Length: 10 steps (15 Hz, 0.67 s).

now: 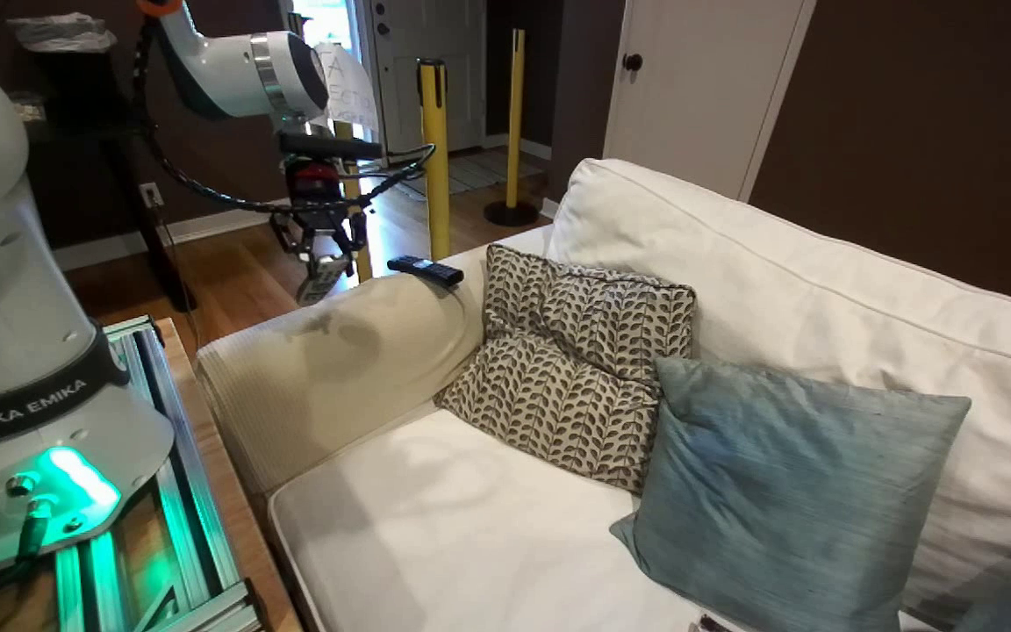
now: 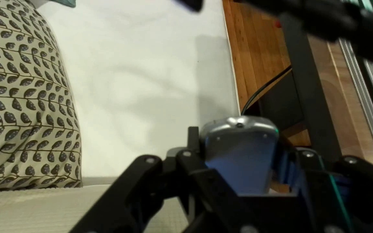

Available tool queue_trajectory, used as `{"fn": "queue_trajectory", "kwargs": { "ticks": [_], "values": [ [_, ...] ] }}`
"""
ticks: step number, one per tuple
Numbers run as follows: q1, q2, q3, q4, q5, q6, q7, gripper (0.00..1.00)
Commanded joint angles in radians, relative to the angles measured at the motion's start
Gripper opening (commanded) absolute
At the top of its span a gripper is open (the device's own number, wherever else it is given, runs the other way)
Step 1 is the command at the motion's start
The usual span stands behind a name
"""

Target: Flip the grey remote over

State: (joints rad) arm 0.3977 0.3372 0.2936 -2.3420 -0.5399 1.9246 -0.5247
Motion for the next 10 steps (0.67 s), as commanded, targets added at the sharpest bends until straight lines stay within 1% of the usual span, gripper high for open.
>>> {"fn": "queue_trajectory", "kwargs": {
  "ticks": [1, 5, 10],
  "values": [
    [0.016, 0.099, 0.006, 0.086, -0.058, -0.070, 0.113, 0.29],
    [0.034, 0.174, 0.007, 0.163, -0.087, -0.151, 0.162, 0.29],
    [0.060, 0.262, 0.004, 0.276, -0.123, -0.237, 0.194, 0.29]
  ]
}}
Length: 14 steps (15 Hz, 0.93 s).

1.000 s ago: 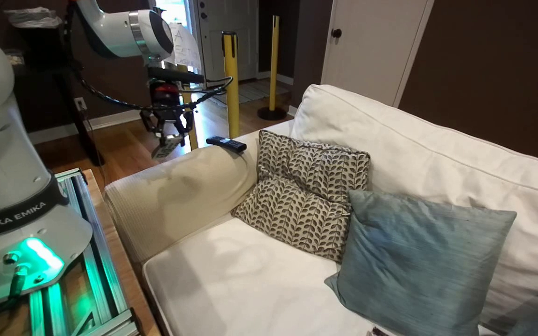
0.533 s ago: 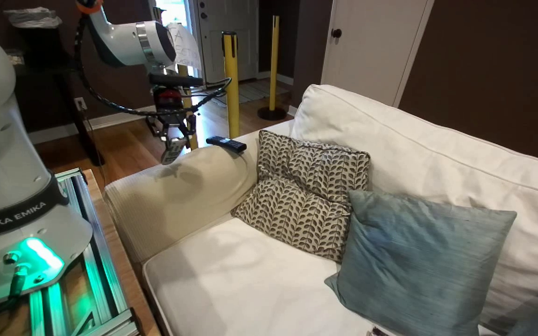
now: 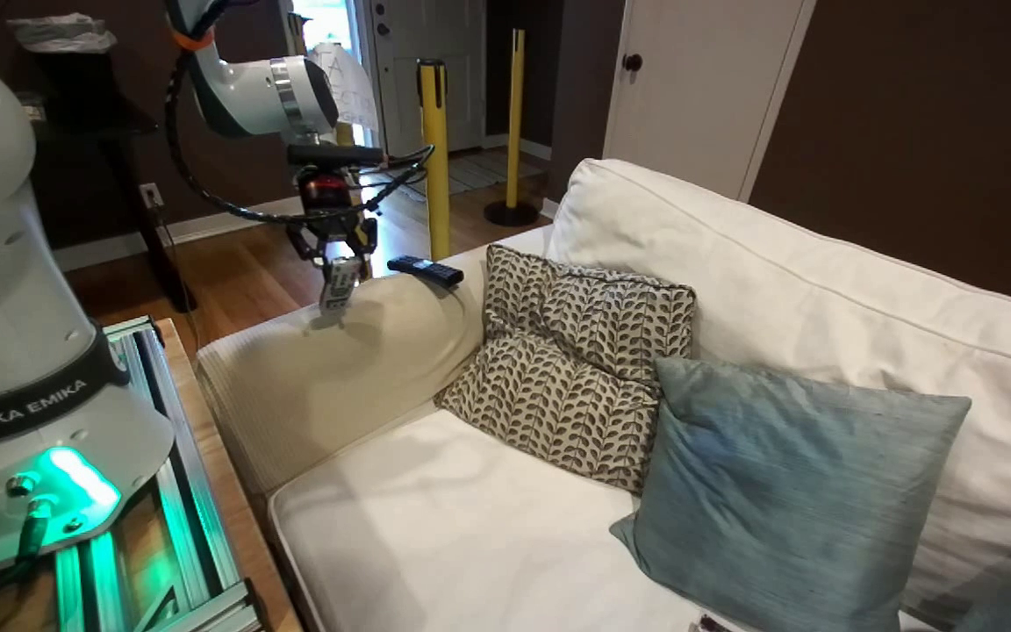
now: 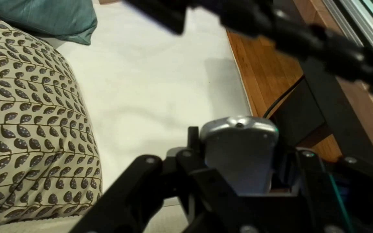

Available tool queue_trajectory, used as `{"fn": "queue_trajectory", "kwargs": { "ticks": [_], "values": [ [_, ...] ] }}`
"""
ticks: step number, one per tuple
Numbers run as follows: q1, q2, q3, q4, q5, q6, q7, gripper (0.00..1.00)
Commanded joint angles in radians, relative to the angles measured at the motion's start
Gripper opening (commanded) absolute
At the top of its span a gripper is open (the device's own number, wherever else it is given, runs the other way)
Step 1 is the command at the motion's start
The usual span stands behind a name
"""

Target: Flip the grey remote over

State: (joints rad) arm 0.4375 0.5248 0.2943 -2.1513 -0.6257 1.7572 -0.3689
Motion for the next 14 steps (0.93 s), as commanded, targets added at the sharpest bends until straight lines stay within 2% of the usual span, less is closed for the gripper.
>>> {"fn": "queue_trajectory", "kwargs": {
  "ticks": [1, 5, 14],
  "values": [
    [0.025, 0.091, 0.002, 0.105, -0.046, -0.085, 0.043, 0.29],
    [0.044, 0.158, 0.001, 0.180, -0.076, -0.131, 0.071, 0.29],
    [0.062, 0.259, 0.013, 0.303, -0.108, -0.130, 0.097, 0.29]
  ]
}}
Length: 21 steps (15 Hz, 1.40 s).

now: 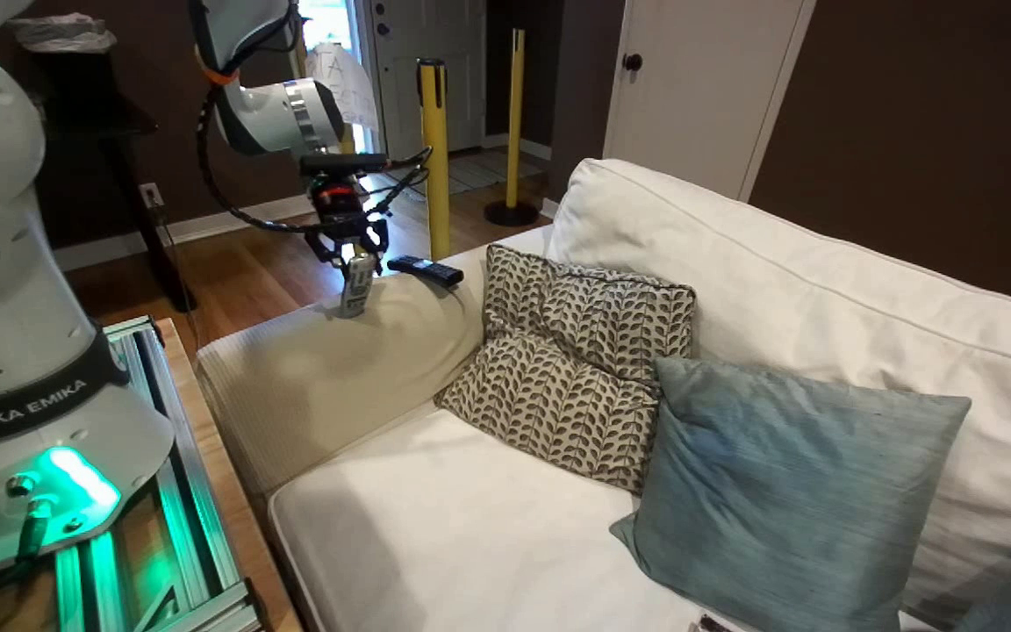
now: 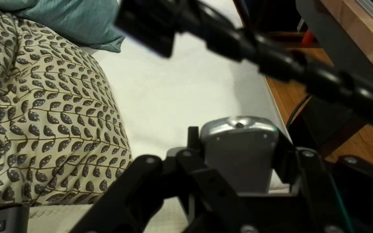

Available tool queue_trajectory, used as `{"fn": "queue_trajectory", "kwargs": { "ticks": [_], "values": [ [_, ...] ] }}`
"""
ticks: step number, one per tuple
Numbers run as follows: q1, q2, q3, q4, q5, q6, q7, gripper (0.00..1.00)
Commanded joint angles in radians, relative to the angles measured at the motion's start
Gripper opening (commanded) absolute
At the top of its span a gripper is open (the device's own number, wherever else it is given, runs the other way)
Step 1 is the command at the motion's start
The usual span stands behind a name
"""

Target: Flip the grey remote over

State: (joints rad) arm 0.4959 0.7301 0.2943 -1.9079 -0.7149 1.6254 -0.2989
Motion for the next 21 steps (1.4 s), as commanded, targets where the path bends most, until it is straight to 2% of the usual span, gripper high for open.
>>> {"fn": "queue_trajectory", "kwargs": {
  "ticks": [1, 21],
  "values": [
    [-0.003, 0.052, 0.020, 0.061, -0.010, 0.018, 0.023, 0.29],
    [-0.002, 0.082, 0.059, 0.129, 0.013, 0.093, 0.032, 0.29]
  ]
}}
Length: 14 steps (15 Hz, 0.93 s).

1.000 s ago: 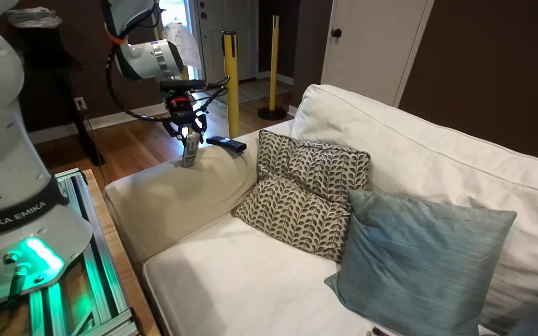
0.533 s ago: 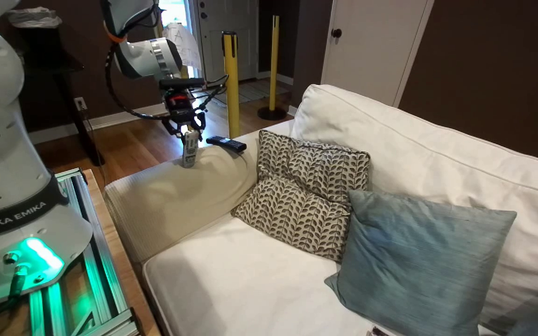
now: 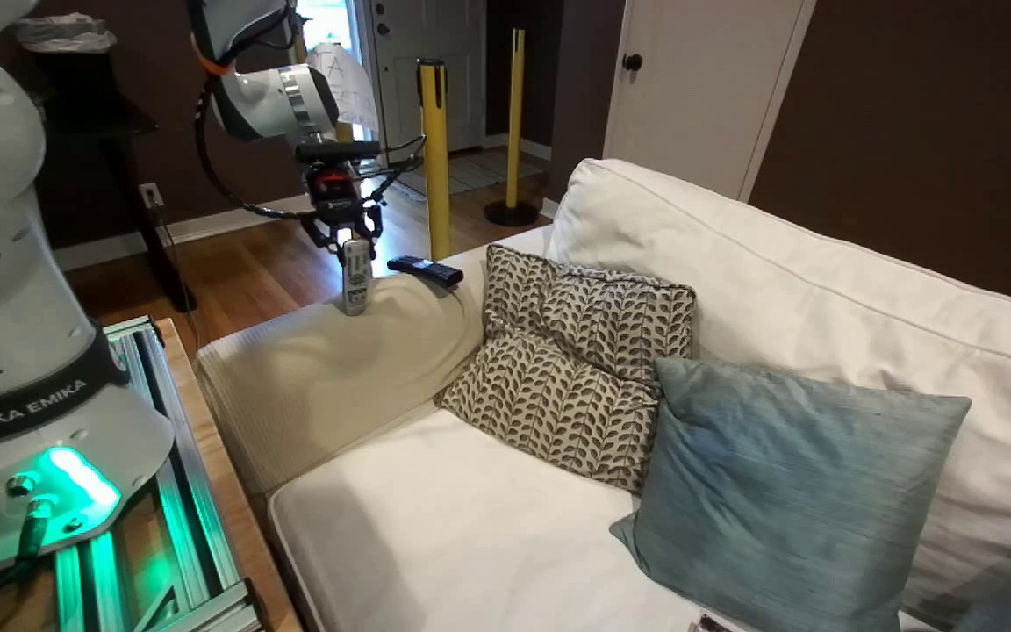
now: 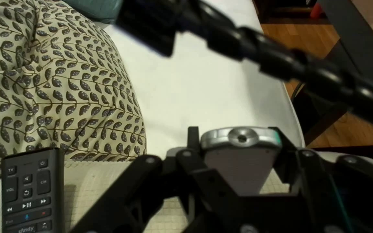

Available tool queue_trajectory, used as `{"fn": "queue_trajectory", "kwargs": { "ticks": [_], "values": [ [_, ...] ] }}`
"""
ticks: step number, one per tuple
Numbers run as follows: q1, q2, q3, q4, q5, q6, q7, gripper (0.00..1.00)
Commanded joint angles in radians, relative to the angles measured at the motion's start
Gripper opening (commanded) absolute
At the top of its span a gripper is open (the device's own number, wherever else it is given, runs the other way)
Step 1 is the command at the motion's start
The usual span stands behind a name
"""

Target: Flip the grey remote over

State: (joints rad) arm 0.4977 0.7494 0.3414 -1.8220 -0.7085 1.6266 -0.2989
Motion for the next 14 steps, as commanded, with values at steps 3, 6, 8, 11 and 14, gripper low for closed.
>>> {"fn": "queue_trajectory", "kwargs": {
  "ticks": [3, 6, 8, 11, 14],
  "values": [
    [-0.001, 0.072, 0.019, 0.051, 0.007, 0.105, 0.030, 0.29],
    [-0.011, 0.058, 0.028, 0.033, 0.018, 0.142, 0.036, 0.29],
    [-0.012, 0.059, 0.030, 0.024, 0.017, 0.168, 0.020, 0.29],
    [-0.005, 0.067, 0.030, 0.028, 0.008, 0.193, 0.008, 0.29],
    [0.001, 0.085, 0.026, 0.032, -0.002, 0.244, 0.003, 0.29]
  ]
}}
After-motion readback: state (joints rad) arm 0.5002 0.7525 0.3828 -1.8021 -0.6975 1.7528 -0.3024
